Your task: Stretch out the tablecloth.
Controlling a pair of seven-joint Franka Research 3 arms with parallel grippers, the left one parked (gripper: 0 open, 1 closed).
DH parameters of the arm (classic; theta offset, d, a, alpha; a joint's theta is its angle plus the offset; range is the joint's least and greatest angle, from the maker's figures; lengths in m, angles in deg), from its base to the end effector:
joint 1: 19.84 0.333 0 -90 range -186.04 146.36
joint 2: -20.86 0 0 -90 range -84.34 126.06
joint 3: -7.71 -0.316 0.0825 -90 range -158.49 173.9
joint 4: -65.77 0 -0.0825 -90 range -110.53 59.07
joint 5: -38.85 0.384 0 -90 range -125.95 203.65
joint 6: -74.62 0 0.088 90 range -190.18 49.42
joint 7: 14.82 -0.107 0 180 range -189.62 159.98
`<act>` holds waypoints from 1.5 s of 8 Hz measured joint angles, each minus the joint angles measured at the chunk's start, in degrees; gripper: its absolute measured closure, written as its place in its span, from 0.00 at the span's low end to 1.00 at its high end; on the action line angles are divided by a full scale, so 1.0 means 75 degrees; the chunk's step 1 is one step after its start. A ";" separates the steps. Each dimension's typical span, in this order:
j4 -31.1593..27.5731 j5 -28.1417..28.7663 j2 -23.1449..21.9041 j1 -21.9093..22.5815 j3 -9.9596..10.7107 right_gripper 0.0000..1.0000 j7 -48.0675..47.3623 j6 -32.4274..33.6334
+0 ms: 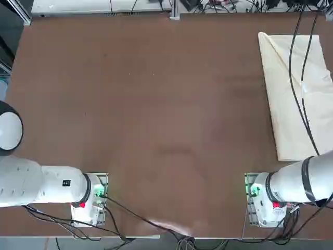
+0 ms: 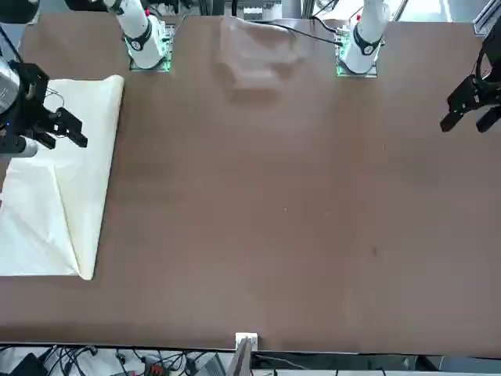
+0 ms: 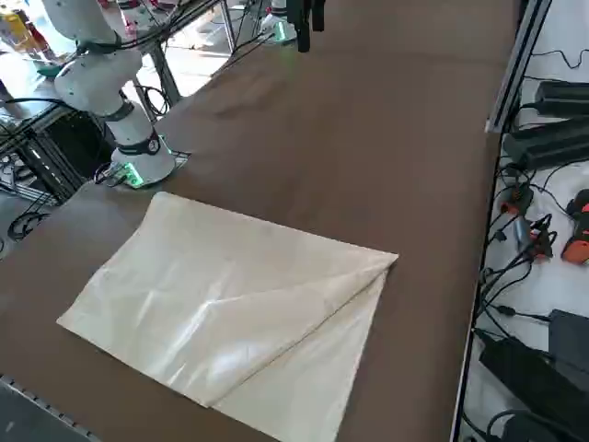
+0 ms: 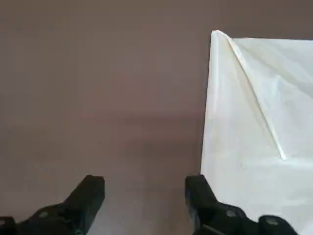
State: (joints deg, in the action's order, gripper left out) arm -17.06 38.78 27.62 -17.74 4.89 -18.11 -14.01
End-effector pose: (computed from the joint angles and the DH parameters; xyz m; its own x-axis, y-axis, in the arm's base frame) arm 0.5867 0.0485 0.6140 0.9995 0.0282 -0.0168 0.0281 -0.9996 -0.0036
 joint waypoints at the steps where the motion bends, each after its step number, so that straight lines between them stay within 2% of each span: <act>1: 0.0000 0.0000 0.0001 0.0000 0.0000 0.00 0.0000 -0.0019; 7: -0.0139 -0.0079 0.0015 -0.0104 0.0016 0.00 0.0304 0.0048; 10: -0.1024 -0.0151 0.0035 -0.0697 0.0079 0.00 0.1384 -0.0482; 12: -0.2124 -0.0628 -0.0171 -0.0960 0.0087 0.00 0.1710 -0.1689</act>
State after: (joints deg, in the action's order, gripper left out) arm -32.99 34.06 26.34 -24.95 5.55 -5.28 -26.68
